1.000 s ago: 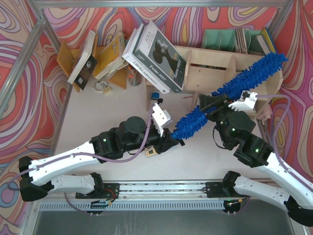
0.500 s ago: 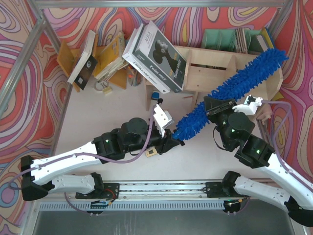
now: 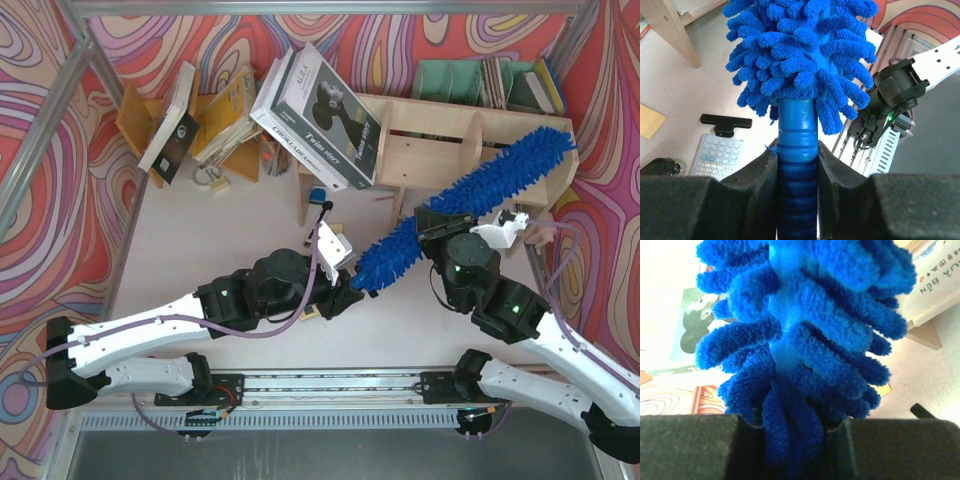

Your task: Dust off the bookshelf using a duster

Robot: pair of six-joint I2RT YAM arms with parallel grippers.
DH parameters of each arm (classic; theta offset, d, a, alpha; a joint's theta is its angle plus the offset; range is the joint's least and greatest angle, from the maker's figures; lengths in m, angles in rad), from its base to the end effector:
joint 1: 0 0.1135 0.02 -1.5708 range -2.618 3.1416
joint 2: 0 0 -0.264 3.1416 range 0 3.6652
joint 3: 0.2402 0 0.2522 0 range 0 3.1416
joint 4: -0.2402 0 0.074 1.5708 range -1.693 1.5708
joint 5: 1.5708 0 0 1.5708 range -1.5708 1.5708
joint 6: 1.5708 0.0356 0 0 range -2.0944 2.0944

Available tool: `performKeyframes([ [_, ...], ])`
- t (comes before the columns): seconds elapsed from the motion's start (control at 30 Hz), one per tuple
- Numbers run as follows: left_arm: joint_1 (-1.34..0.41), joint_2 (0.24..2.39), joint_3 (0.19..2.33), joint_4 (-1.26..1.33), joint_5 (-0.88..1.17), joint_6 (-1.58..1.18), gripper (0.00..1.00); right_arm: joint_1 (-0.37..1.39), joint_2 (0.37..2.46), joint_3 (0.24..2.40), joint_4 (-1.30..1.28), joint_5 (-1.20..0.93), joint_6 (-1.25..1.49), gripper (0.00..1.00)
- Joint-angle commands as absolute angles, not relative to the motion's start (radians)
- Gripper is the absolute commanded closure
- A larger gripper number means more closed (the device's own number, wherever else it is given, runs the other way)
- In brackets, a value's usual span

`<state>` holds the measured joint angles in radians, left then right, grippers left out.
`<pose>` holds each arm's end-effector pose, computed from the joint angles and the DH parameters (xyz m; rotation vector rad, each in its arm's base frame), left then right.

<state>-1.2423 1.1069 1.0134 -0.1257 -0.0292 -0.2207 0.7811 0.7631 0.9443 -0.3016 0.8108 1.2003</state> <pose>0.0843 -0.2442 0.3626 0.9138 1.6764 -1.0017 0.1298 0.0923 0.3873 0.9322 1.4445 0.8132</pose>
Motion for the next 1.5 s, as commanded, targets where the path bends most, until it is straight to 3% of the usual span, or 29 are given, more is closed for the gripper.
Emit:
performKeyframes([
  [0.0,-1.244,1.098,0.987,-0.104,-0.084,-0.245,0.72,0.784,0.730,0.917,-0.268,0.864,1.330,1.00],
  [0.3,-1.243,1.093,0.972,-0.124,-0.144,-0.253,0.53,0.784,0.708,0.867,-0.276,0.893,1.430,1.00],
  [0.97,-1.243,1.056,1.010,-0.192,-0.209,-0.230,0.34,0.784,0.718,0.874,-0.548,0.928,1.726,1.00],
  [1.0,-1.244,1.046,1.011,-0.194,-0.218,-0.228,0.31,0.784,0.722,0.872,-0.569,0.928,1.757,1.00],
  [1.07,-1.243,1.023,1.011,-0.198,-0.240,-0.222,0.06,0.784,0.730,0.861,-0.611,0.928,1.809,1.00],
  [1.1,-1.243,1.010,1.011,-0.200,-0.250,-0.220,0.02,0.783,0.733,0.851,-0.625,0.926,1.836,1.00],
  [1.47,-1.243,0.842,0.924,-0.143,-0.445,-0.217,0.02,0.784,0.790,0.688,-0.593,0.847,2.031,1.00],
])
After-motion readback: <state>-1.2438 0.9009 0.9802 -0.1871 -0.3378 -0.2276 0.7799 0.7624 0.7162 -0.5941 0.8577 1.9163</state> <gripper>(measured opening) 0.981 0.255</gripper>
